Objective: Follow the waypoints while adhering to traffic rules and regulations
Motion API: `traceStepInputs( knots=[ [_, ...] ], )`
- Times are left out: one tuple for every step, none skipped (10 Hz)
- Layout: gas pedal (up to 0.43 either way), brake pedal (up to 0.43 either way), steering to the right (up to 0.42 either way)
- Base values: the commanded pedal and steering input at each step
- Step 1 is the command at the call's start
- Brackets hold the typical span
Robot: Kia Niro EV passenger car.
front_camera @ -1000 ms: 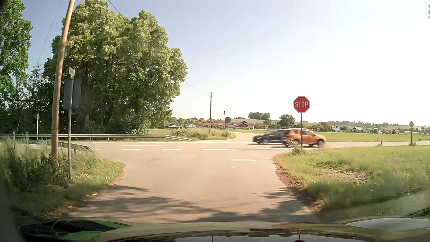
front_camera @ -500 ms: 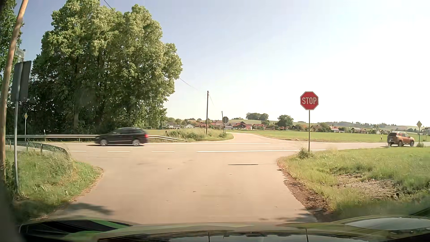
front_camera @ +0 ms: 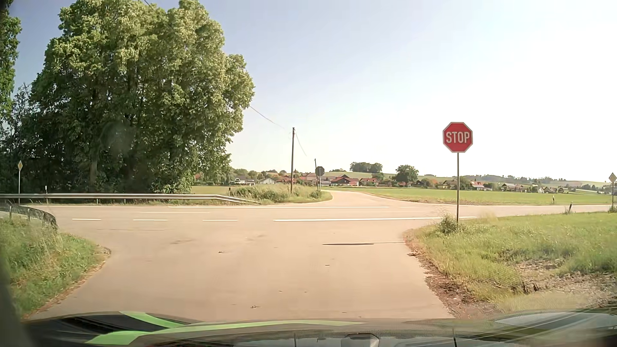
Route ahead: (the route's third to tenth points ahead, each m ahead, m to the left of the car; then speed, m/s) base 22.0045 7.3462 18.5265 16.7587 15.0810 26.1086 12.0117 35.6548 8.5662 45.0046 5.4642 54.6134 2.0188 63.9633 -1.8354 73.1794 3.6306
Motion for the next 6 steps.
traceStepInputs(
  knots=[
    [0.000, 0.000, 0.019],
    [0.000, 0.000, 0.019],
    [0.000, 0.000, 0.019],
    [0.000, 0.000, 0.020],
    [0.000, 0.000, 0.023],
    [0.000, 0.000, 0.028]
  ],
)
